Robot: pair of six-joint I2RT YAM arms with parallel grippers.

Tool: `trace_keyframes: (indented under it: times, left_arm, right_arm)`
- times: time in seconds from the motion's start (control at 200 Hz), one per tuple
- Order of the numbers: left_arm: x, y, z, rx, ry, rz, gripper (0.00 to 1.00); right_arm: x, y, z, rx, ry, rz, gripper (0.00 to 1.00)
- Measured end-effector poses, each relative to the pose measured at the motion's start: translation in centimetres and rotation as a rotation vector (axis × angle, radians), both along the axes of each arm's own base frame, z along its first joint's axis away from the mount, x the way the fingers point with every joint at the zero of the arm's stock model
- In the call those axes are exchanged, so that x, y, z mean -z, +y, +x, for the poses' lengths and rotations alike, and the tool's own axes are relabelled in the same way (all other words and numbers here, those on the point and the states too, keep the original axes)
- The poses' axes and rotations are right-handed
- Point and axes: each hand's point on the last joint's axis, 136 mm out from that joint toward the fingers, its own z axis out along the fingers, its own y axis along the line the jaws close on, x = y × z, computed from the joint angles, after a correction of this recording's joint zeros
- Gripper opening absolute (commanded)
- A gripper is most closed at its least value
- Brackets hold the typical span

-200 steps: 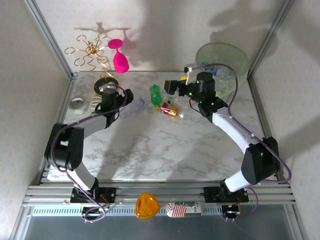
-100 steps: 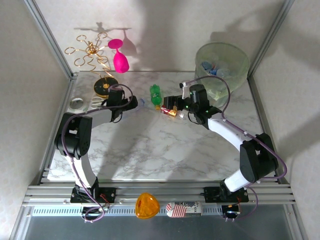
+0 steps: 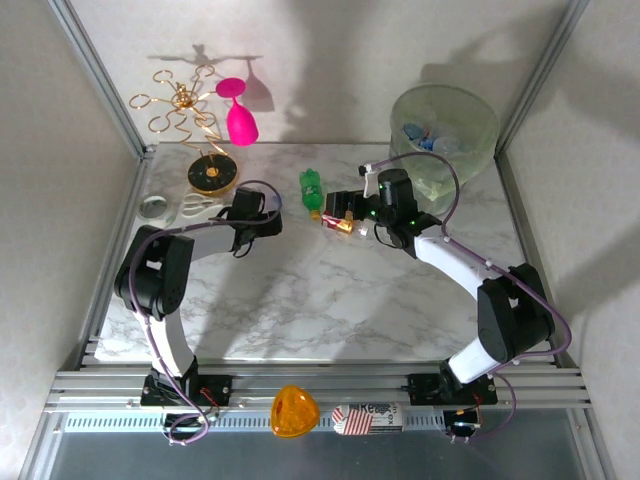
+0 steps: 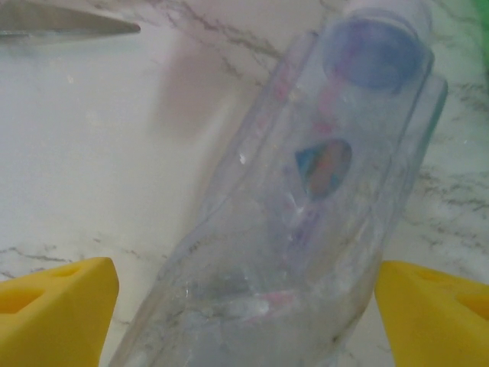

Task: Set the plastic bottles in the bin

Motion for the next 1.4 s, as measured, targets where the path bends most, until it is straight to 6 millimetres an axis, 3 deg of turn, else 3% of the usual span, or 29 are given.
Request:
trace_keyframes:
  times: [0.095, 0.225, 0.401, 0.531, 0.636, 0.871, 1.017, 1.207, 1.347, 1.397]
  left_arm:
    - [0.9, -0.3, -0.5, 0.011, 0.024, 0.025, 0.84]
    - [1.5, -0.6, -0.9, 0.027, 0.043, 0.045, 0.67]
    - [1.3, -0.8, -0.8, 0.028, 0.030, 0.040, 0.51]
    - [0.2, -1.2, -1.3, 0.034, -0.005, 0.007, 0.47]
    - [-2.4, -2.7, -2.0, 0.076, -0.082, -0.071, 0.47]
    - [-11.6, -7.7, -4.2, 0.249, -0.353, -0.346, 0.46]
    - [-15.9, -10.2, -6.0, 0.335, -0.475, -0.447, 0.46]
    - [-19.2, -14.2, -8.9, 0.459, -0.555, -0.526, 0.46]
    - [-19.5, -16.5, -10.6, 0.528, -0.557, -0.541, 0.47]
    - [-19.5, -17.1, -11.2, 0.551, -0.556, -0.537, 0.48]
  right_arm:
    - [-0.1, 0.0, 0.0, 0.000, -0.002, 0.002, 0.99]
    - [-0.1, 0.0, 0.0, 0.001, -0.001, 0.004, 0.99]
    - [-0.1, 0.3, -0.2, -0.011, 0.011, 0.019, 0.99]
    - [-0.2, 0.6, -0.4, -0.025, 0.015, 0.039, 0.99]
    - [-0.6, 1.0, -0.5, -0.041, 0.021, 0.069, 0.99]
    - [-2.5, 2.7, -1.5, -0.138, 0.014, 0.185, 0.99]
    - [-3.3, 3.7, -2.6, -0.214, 0.001, 0.253, 0.99]
    - [-5.1, 4.7, -4.0, -0.310, -0.025, 0.351, 0.99]
    - [-6.3, 5.1, -4.4, -0.347, -0.048, 0.389, 0.96]
    - [-6.6, 5.2, -4.5, -0.353, -0.051, 0.398, 0.91]
